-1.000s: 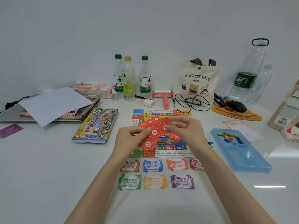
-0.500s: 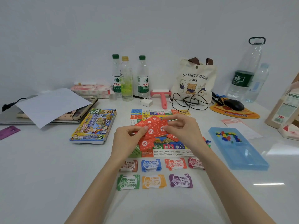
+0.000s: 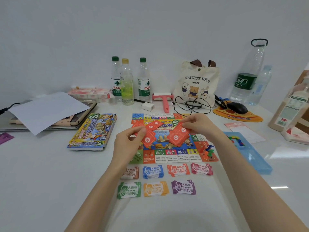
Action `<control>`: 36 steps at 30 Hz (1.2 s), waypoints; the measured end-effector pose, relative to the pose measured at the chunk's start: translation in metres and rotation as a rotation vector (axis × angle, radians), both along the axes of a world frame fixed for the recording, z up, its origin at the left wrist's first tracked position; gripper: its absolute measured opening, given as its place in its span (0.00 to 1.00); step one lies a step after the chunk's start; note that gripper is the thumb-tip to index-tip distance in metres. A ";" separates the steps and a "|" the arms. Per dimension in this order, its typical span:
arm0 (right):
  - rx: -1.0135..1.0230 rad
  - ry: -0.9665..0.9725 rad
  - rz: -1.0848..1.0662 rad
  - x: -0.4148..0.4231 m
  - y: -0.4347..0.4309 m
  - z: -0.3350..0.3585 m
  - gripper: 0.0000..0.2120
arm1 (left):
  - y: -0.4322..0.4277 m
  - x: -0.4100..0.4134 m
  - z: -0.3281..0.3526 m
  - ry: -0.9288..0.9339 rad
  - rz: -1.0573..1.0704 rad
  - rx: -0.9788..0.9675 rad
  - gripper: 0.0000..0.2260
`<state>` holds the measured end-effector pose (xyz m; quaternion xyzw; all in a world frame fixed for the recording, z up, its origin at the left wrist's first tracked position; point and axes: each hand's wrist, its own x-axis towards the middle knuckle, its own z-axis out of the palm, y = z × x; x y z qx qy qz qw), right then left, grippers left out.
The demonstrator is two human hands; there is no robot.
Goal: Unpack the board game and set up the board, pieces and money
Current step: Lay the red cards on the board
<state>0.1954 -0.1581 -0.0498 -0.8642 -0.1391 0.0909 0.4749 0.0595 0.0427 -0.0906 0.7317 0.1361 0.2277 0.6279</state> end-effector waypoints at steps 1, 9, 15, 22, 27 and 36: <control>-0.041 0.017 -0.003 0.008 -0.001 -0.003 0.04 | 0.000 0.001 0.000 0.002 0.002 -0.032 0.11; -0.160 0.110 -0.064 0.041 0.003 -0.013 0.06 | 0.001 -0.001 0.005 0.001 0.008 -0.099 0.09; -0.251 0.148 -0.022 0.044 0.006 -0.020 0.06 | 0.001 0.000 0.006 0.009 0.003 -0.110 0.09; -0.323 0.086 -0.021 0.045 0.008 -0.025 0.08 | 0.001 0.000 0.008 0.017 -0.002 -0.140 0.09; -0.349 0.022 -0.026 0.044 0.010 -0.026 0.09 | 0.001 0.000 0.008 0.015 0.001 -0.148 0.10; -0.397 -0.103 -0.085 0.037 0.017 -0.032 0.06 | 0.002 -0.001 0.005 -0.009 -0.007 -0.107 0.08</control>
